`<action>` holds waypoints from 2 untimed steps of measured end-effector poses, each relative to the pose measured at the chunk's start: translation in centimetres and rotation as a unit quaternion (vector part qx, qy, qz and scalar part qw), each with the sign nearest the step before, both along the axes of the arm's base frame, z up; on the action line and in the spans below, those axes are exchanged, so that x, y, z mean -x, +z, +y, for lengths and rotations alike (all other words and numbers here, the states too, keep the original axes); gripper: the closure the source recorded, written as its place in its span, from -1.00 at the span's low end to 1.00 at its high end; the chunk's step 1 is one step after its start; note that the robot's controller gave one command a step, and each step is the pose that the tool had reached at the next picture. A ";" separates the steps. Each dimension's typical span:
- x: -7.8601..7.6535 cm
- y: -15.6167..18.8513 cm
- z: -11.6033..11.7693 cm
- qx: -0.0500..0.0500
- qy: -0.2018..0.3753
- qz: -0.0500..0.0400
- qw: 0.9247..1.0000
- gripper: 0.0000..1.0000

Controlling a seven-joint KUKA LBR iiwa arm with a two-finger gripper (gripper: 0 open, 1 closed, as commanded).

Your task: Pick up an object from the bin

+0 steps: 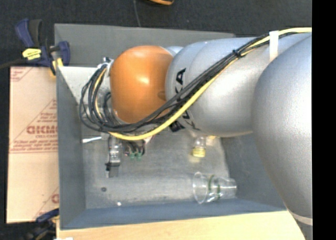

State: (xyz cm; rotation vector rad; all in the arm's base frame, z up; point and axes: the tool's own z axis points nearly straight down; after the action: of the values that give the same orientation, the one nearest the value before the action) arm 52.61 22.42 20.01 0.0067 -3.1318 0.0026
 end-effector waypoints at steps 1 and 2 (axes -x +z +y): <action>-0.2 0.5 -0.1 -0.001 -0.002 -0.004 1.000 -1.00; -0.8 3.3 -3.2 0.000 -0.112 -0.002 0.994 -1.00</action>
Offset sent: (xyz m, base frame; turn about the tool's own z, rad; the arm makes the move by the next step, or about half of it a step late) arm 0.0101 -0.0433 0.0455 0.3075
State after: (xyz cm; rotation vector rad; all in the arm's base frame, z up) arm 53.44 19.25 23.28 -0.3458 -3.1174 0.0016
